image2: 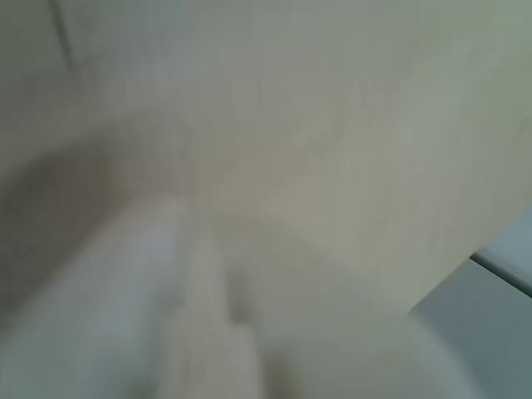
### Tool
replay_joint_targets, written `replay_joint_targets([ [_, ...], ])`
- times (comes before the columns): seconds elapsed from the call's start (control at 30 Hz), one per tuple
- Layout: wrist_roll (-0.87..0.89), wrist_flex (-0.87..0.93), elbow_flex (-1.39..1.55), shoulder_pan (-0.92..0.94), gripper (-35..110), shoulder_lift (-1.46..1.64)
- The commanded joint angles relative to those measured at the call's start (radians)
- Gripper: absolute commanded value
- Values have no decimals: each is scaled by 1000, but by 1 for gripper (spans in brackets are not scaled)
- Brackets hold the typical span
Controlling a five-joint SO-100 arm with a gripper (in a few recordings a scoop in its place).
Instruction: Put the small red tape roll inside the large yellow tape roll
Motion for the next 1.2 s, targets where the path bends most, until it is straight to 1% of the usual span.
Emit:
replay_joint_targets([
  [0.0,-25,26,-51,-8,0,12],
  [0.33,-25,26,-57,5,0,12],
  [0.47,-26,38,-112,25,0,11],
  [0.57,-26,40,-164,-20,0,-11],
  [0.67,-26,18,-295,-60,0,-178],
  [0.8,-44,-9,-575,-109,0,-584],
  [0.83,-67,3,-664,-110,0,-706],
  [0.9,-60,83,-861,-106,0,-956],
  [0.97,-100,146,-994,-110,0,-1114],
  [1.03,-123,135,-1000,-143,0,-1123],
  [1.1,-129,81,-960,-176,0,-1069],
  [1.17,-129,84,-1002,-199,0,-1112],
])
